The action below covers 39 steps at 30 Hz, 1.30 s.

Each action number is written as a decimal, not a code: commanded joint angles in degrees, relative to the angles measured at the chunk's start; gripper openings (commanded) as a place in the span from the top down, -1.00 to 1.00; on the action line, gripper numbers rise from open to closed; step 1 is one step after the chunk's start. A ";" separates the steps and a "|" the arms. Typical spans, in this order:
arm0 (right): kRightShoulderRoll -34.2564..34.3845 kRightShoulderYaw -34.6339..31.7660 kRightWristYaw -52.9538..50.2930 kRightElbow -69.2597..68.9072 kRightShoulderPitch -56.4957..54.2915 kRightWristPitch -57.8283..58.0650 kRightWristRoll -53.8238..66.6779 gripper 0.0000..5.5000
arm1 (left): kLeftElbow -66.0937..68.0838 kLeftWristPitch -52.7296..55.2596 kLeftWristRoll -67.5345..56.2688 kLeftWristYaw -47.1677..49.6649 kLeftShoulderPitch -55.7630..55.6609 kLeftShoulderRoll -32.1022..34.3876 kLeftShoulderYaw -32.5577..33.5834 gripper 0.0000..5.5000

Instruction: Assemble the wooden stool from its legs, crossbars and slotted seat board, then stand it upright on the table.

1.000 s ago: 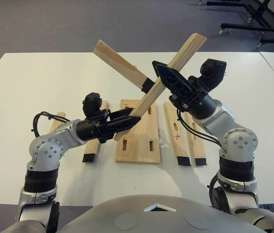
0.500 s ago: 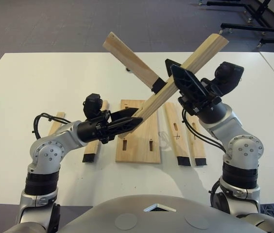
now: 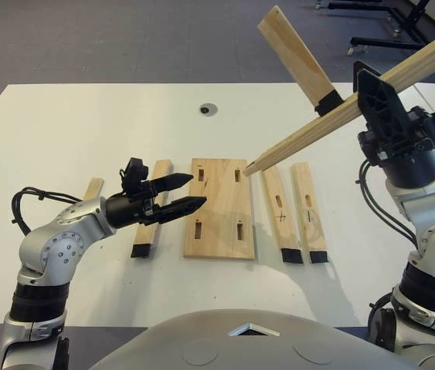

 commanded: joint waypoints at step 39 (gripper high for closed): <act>-0.43 3.48 -4.92 -2.12 -3.28 -1.72 -0.09 0.22 | 2.98 -20.90 59.90 0.89 -6.96 9.62 -33.41 -0.96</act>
